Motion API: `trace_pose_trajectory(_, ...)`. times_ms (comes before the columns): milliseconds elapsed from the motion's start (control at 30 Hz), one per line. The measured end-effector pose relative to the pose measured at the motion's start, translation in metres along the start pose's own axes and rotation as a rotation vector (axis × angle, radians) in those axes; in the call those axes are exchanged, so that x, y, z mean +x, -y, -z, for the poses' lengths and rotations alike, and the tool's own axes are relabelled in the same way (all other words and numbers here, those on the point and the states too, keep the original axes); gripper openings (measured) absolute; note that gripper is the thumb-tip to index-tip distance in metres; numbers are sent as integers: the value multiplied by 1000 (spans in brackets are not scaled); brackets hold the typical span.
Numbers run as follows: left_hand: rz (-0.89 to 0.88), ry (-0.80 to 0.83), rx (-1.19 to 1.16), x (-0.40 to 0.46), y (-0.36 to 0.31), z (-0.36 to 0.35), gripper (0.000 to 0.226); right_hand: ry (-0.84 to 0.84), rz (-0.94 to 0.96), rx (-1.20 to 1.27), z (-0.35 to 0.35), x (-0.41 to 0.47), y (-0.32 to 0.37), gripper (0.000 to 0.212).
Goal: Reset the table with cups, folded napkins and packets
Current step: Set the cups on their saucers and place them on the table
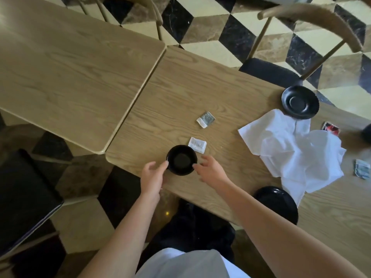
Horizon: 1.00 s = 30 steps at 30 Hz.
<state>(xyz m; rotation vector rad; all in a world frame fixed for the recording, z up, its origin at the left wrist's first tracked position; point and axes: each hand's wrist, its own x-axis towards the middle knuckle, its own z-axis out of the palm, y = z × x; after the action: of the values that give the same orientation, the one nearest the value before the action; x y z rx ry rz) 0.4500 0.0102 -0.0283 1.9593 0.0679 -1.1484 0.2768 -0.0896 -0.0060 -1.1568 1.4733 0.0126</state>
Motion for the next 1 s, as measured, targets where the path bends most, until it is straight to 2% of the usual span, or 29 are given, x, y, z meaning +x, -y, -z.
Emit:
trace_pose_trajectory(67, 3, 33, 33, 8, -2, -2, 75, -1, -16, -15, -10, 10, 9, 68)
trace_pose_trajectory(267, -40, 93, 137, 19, -3, -6, 70, -9, -31, -10, -24, 22, 16, 51)
trace_pose_trajectory(400, -90, 131, 185, 14, -6, -7, 67, -31, -50, 39, -15, 13, 13, 55)
trace_pose_trajectory(500, -132, 215, 229, -2, -7, -15, 61, -69, -41, 117, 2, -6, 0, 50)
trace_pose_trajectory(700, -171, 433, 354, -56, 9, -59, 54, -167, -20, 319, 63, -71, -63, 41)
trace_pose_trajectory(833, -118, 542, 432, -92, 42, -98, 51, -262, -81, 447, 93, -117, -118, 36)
trace_pose_trajectory(1000, -81, 630, 530, -138, 81, -138, 58, -373, -155, 591, 115, -159, -179, 36)
